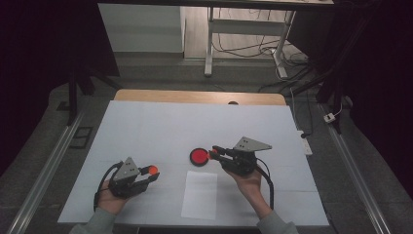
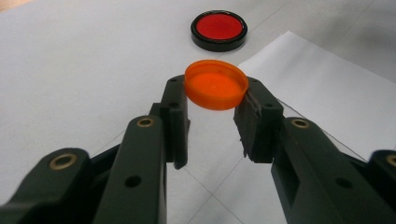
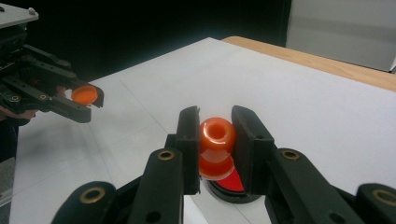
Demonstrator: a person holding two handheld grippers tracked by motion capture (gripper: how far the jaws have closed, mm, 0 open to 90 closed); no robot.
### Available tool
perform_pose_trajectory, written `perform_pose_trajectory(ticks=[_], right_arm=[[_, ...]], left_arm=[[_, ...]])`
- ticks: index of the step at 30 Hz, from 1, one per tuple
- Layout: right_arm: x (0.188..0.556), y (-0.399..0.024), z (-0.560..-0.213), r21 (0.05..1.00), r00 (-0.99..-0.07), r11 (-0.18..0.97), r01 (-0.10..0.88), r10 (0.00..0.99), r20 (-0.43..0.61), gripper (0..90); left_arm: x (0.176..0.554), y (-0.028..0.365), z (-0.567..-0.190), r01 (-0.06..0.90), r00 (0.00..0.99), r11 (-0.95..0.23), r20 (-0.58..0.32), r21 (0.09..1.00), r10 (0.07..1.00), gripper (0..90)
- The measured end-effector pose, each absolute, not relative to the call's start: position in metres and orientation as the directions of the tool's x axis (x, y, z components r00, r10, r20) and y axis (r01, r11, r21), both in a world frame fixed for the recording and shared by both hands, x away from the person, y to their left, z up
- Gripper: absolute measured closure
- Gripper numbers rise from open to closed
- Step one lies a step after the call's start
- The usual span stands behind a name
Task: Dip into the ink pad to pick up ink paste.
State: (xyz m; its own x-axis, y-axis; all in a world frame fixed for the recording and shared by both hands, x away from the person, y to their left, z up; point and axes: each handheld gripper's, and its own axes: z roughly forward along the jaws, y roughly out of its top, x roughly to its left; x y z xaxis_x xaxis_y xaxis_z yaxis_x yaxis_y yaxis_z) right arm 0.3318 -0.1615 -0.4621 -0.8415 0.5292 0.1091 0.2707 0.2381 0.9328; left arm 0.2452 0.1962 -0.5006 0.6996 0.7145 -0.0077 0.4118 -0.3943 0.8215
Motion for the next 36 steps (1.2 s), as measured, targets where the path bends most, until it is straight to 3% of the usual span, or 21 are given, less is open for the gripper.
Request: perform_pose_trajectory(ticks=[36], right_arm=[[0.367,-0.133,-0.486,0.905,-0.834,0.295,0.306,0.542,0.106,72.3]], left_arm=[[0.246,0.19,-0.503,0.416,0.711,-0.409,-0.01,0.812,0.703,65.6]])
